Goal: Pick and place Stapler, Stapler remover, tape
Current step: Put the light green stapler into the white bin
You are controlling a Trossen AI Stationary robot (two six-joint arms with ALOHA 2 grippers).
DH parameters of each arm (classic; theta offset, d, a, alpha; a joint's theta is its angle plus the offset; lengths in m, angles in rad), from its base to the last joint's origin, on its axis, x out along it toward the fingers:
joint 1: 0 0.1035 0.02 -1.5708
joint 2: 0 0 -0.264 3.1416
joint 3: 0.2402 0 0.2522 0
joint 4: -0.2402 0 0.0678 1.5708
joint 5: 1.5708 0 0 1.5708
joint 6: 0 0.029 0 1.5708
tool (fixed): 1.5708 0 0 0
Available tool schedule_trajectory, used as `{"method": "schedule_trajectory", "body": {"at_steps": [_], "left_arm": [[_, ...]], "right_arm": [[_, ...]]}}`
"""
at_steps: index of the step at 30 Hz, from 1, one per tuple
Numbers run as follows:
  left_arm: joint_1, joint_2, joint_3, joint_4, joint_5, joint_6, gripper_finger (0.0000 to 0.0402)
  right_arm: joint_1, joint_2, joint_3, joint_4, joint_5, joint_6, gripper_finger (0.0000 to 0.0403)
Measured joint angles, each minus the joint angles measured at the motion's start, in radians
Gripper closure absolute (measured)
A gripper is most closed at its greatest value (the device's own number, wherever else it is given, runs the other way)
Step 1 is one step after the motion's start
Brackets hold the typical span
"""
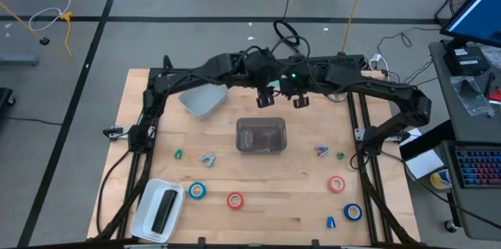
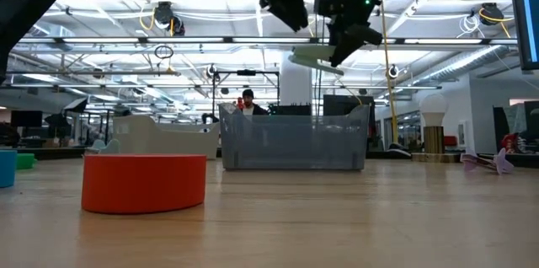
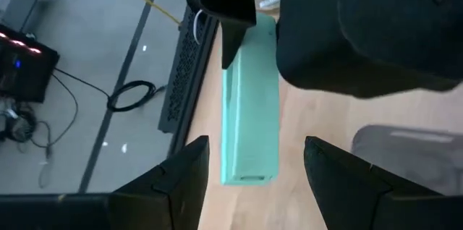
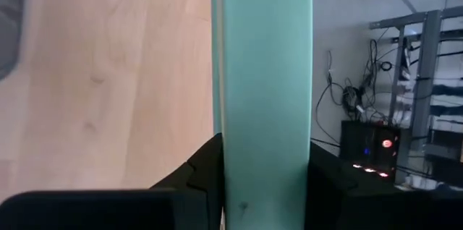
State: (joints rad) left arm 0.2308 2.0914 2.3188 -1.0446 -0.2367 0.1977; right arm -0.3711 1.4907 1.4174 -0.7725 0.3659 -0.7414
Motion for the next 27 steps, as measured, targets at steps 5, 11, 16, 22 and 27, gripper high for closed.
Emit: {"method": "schedule_trajectory", "body": {"at_steps": [5,11,16,22,27], "left_arm": [[-0.010,0.000,0.000,-0.019,0.000,-0.096,0.0179],[-0.007,0.000,0.000,-0.101,-0.001,-0.194,0.0179],[-0.008,0.000,0.000,-0.111,-0.003,-0.204,0.0179],[-0.009,-0.017,-0.001,-0.100,-0.038,-0.207,0.0179],[-0.022,-0.014,-0.001,-0.068,-0.029,-0.179,0.0179]], "right_arm": [[0.007,-0.011,0.000,-0.053,-0.002,0.084,0.0291],[0.007,-0.026,0.000,-0.075,-0.003,0.131,0.0291],[0.001,-0.043,0.000,-0.063,-0.046,0.128,0.0291],[-0.016,-0.048,0.000,-0.059,-0.111,0.131,0.0291],[-0.013,-0.048,0.000,-0.026,-0.197,0.131,0.0291]]}}
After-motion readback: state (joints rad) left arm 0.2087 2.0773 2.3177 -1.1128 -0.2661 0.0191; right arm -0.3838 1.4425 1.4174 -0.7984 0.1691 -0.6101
